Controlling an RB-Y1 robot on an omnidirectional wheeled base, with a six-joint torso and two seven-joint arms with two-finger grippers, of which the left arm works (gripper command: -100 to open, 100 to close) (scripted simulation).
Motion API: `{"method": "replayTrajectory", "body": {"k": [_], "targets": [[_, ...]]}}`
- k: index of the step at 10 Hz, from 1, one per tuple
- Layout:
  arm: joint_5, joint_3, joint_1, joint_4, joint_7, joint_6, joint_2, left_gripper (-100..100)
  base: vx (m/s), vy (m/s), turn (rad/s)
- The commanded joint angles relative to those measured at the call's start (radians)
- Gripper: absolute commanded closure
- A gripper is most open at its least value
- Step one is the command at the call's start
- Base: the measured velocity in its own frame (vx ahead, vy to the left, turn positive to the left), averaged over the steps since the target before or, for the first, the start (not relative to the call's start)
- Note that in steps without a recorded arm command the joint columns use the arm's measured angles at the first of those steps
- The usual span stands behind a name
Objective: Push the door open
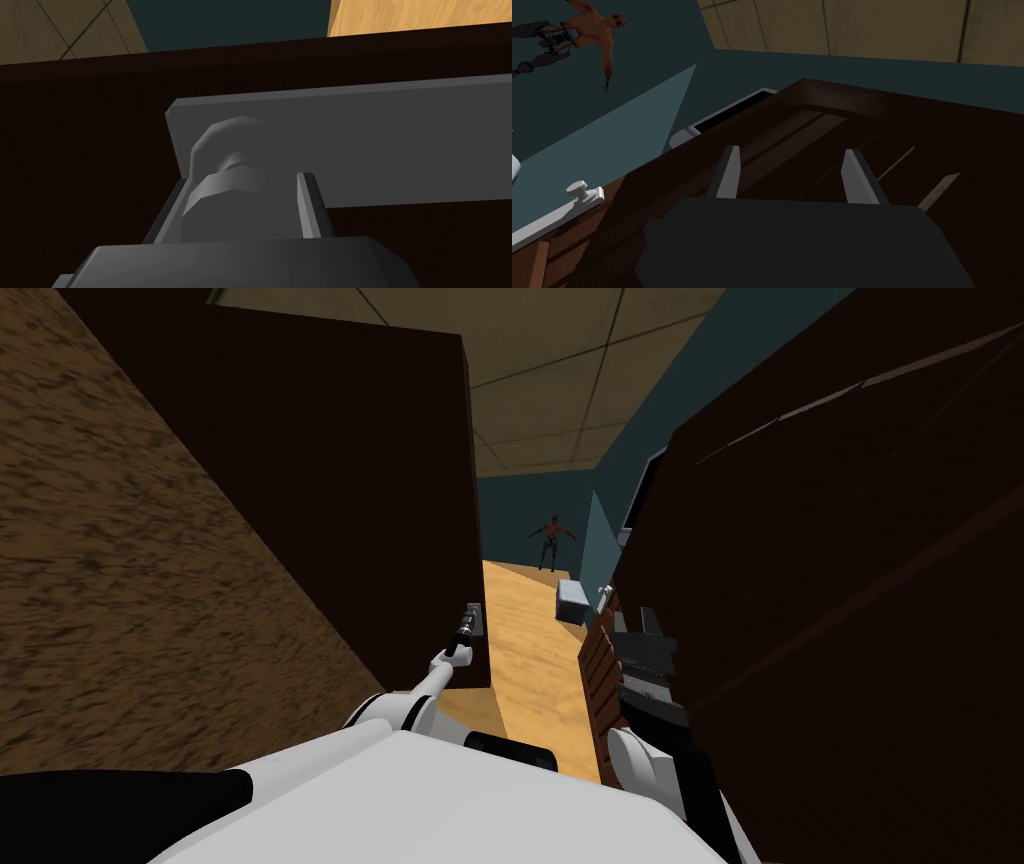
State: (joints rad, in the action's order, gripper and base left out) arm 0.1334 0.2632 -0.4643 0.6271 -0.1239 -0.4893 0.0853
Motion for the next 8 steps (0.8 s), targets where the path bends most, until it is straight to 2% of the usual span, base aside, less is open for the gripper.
{"method": "replayTrajectory", "body": {"k": [1,8], "targets": [[0.005,0.012,0.001,0.01,-0.002,-0.001,0.016,100,0.171,-0.041,0.018],[0.031,0.078,0.009,0.006,-0.022,0.0,0.05,100,0.192,-0.058,0.052]]}}
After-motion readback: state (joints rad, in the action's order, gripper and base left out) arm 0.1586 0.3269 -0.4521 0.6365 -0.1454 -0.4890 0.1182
